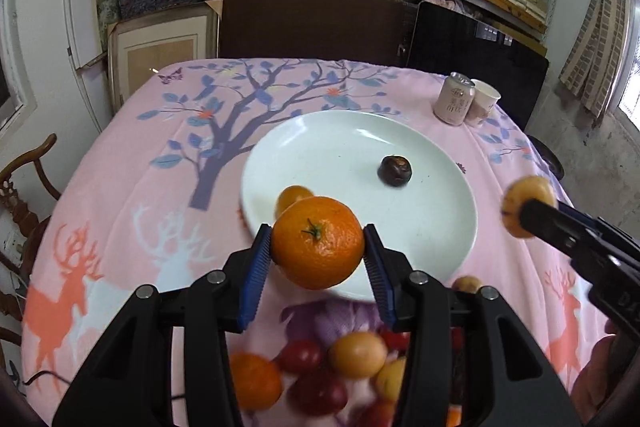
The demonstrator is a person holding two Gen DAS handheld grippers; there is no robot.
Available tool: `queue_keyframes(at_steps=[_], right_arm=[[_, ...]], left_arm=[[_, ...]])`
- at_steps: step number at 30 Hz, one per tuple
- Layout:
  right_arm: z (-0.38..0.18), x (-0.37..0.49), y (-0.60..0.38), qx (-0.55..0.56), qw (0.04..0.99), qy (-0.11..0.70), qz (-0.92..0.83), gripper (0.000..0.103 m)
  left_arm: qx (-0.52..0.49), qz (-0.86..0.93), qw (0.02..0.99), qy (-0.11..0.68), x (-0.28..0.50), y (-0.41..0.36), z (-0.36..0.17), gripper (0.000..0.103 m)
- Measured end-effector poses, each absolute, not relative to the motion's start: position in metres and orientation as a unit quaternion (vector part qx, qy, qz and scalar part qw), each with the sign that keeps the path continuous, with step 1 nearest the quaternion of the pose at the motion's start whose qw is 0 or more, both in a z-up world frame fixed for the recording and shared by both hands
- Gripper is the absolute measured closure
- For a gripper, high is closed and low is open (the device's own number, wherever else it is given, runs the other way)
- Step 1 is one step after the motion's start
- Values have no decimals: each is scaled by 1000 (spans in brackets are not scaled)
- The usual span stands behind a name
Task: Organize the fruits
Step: 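Lower both fruits onto the white plate and open both tools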
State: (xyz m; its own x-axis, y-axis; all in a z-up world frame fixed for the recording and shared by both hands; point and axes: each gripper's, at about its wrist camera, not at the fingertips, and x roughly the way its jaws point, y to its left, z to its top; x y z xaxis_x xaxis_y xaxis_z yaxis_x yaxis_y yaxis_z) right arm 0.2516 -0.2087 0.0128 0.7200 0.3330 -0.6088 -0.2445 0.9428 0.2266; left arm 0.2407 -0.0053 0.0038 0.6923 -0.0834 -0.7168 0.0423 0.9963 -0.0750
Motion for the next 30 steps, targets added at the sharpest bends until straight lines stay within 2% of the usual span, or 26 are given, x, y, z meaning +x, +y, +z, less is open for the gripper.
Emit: queue_keyframes(at_steps=[9, 10, 11, 12, 13, 14, 15, 17, 19, 20, 23, 30], right_arm=[[-48, 298, -196, 48, 908, 394, 135, 69], [-50, 299, -194, 43, 909, 393, 134, 66], [-50, 298, -193, 39, 911, 389, 133, 47], [-49, 296, -193, 34, 915, 382, 130, 36], [-47, 294, -193, 30, 919, 371, 126, 26], [-44, 290, -194, 25, 926, 358, 120, 26], [-39, 286, -195, 20, 932, 344, 115, 26], [-27, 277, -202, 24, 939, 323, 111, 25], [-13, 264, -216, 40, 950, 291, 103, 15], [-8, 257, -222, 46, 955, 276, 96, 9], [1, 247, -235, 56, 963, 250, 81, 8], [-17, 211, -251, 89, 955, 272, 79, 8]], left_arm=[[-14, -41, 901, 431, 271, -19, -39, 58], [-14, -41, 901, 431, 271, -19, -40, 58], [-12, -41, 902, 430, 271, -19, -40, 58], [-10, -40, 902, 429, 271, -19, -41, 58], [-7, -37, 904, 427, 270, -18, -41, 51], [-3, -30, 908, 419, 268, -18, -39, 35], [0, -20, 912, 409, 266, -16, -36, 30], [2, -15, 919, 394, 258, -13, -28, 28], [-1, -17, 924, 382, 249, -8, -19, 27], [-1, -14, 927, 376, 244, -5, -14, 23], [-2, -1, 931, 364, 233, 3, -6, 18], [-22, 34, 933, 357, 178, 27, -12, 15]])
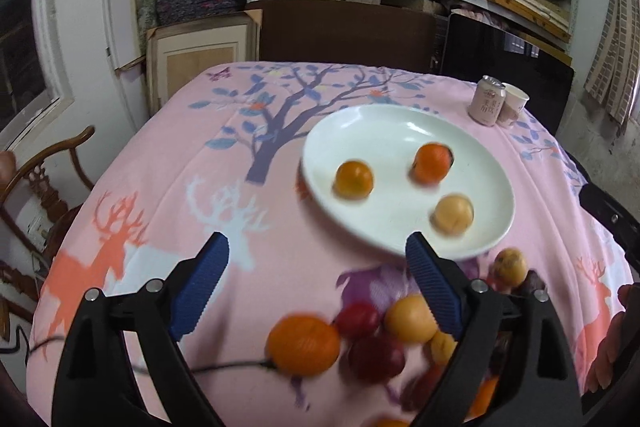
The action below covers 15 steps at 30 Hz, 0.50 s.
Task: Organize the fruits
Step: 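Lower both fruits onto the white plate and open both tools, then move both open tools back to the fruit cluster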
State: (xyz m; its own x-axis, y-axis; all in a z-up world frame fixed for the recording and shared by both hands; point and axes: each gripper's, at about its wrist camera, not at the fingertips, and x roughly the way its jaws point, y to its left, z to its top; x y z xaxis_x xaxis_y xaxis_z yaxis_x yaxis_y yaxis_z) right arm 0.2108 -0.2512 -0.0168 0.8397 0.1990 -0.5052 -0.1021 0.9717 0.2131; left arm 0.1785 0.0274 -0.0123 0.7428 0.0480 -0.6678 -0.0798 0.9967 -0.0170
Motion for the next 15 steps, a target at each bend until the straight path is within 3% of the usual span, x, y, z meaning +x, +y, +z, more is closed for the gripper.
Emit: queue_keyframes(at_steps=[6, 15], right_arm=[[-40, 175, -265, 123, 943, 301, 75, 8], [-49, 165, -286, 171, 933, 308, 71, 3]], left_arm=[[-53, 50, 922, 380, 132, 54, -37, 14], [-51, 56, 914, 398, 128, 57, -49, 14]])
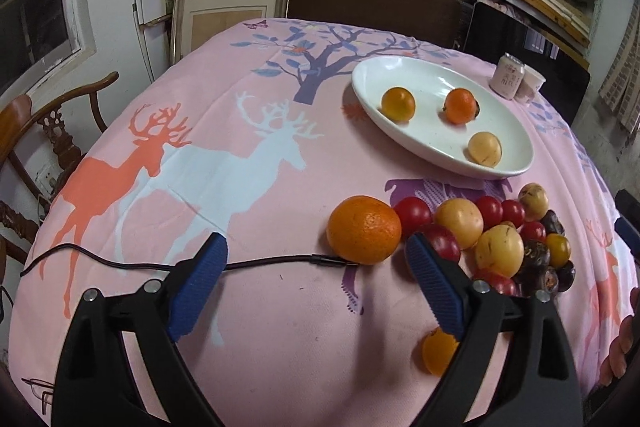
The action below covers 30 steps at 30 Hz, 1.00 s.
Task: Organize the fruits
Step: 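Move both open tools back to the fruit cluster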
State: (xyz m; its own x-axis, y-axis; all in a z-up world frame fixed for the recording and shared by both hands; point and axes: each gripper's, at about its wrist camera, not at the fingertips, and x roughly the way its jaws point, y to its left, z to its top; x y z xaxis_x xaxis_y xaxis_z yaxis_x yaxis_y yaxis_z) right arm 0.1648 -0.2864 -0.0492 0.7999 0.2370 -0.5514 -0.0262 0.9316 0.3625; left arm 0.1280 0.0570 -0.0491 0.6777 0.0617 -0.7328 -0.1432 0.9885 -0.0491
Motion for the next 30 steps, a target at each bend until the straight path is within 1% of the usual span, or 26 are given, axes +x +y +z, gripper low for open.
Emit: queue_keyframes(at_steps=[11, 17, 22, 23, 26, 28, 30], right_arm=[[-49, 163, -278, 153, 934, 312, 80, 3], [-50, 164, -278, 152, 932, 318, 80, 3], [-52, 166, -279, 155, 929, 325, 81, 3], [-52, 166, -279, 155, 930, 324, 81, 3], [-51, 165, -282, 161, 929, 322, 81, 3], [-51, 166, -282, 164, 928, 324, 82, 3], [-51, 166, -282, 163, 928, 324, 83, 3]], left_arm=[[-24, 64, 909, 410, 148, 53, -56, 14], [-9, 34, 908, 417, 157, 51, -59, 14], [-4, 37, 909, 415, 156, 56, -58, 10], [-10, 50, 911, 409, 153, 62, -56, 9], [-48, 74, 913, 398, 146, 81, -50, 10], [-77, 59, 911, 401, 146, 88, -51, 10], [-76, 33, 910, 405, 144, 81, -52, 10]])
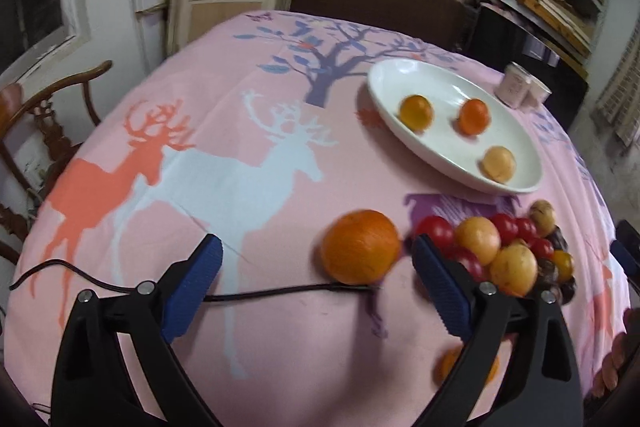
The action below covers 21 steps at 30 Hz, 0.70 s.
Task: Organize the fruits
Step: 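Move both open tools back to the fruit cluster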
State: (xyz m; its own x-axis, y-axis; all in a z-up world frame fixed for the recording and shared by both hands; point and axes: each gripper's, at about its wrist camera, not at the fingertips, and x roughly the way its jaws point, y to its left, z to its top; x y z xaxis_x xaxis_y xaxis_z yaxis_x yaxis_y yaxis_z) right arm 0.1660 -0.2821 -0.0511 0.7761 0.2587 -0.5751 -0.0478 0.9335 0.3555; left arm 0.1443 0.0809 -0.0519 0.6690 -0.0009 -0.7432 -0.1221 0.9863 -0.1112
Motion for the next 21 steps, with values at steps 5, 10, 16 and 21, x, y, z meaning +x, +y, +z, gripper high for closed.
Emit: queue_keyframes(at_steps=[5, 10, 16, 21], right_arm=[[-52, 166, -281, 159, 928, 326, 82, 3], [-52, 166, -279, 154, 929, 326, 82, 3], [-53, 167, -280, 155, 928, 328, 82, 3], [-53, 167, -276, 146, 929, 330, 81, 3]], left_arm=[[-33, 23, 915, 402, 142, 60, -53, 10], [-46, 11, 902, 429, 152, 63, -63, 19], [-56, -4, 895, 443, 161, 62, -68, 30], [-67, -23, 893, 445, 165, 60, -67, 42]])
